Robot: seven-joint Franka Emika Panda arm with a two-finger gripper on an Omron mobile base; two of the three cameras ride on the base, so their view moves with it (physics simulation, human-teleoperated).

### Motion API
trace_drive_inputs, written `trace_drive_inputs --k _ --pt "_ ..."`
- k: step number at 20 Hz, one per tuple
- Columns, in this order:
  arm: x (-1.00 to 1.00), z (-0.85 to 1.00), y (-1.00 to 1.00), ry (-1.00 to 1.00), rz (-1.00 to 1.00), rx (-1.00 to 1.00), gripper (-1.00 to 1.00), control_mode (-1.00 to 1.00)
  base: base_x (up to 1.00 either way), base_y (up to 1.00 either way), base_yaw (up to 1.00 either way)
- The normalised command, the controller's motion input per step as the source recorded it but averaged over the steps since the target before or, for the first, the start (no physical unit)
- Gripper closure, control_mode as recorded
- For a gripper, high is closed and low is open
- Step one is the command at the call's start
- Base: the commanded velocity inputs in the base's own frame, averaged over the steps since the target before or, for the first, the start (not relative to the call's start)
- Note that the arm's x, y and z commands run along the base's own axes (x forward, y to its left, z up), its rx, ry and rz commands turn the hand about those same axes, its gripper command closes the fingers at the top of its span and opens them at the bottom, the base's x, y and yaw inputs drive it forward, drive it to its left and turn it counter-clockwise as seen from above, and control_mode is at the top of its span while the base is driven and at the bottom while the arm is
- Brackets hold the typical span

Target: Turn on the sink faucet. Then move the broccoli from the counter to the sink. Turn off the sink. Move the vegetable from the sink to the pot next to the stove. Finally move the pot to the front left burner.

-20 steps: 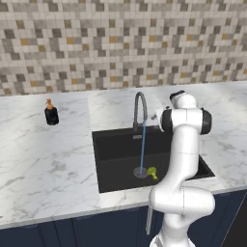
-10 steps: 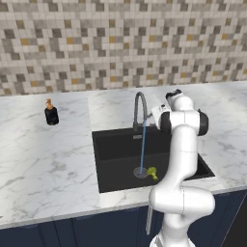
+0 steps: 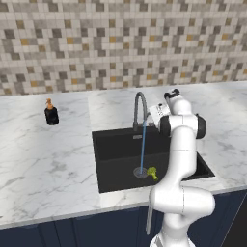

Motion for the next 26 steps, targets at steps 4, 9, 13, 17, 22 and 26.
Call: trace_drive_inputs --k 4,9,13,17,22,26 --pt "0.0 -0.04 0.19 0.0 0.07 0.0 -1.0 -1.0 0.0 0.0 0.0" --pt "0.0 -0.03 0.25 0.0 0.06 0.0 -1.0 -1.0 0.0 0.0 0.0" --pt "0.0 -0.04 0.28 0.0 0.05 0.0 -1.0 -1.0 0.0 0.0 0.0" --pt "0.0 -0.02 0.29 0.01 0.05 0.0 -1.0 -1.0 0.0 0.0 0.0" --pt "0.0 0.0 0.31 0.01 0.04 0.0 -1.0 -1.0 0.0 0.0 0.0" --pt "0.0 0.0 0.29 0.0 0.01 0.0 -1.0 -1.0 0.0 0.0 0.0"
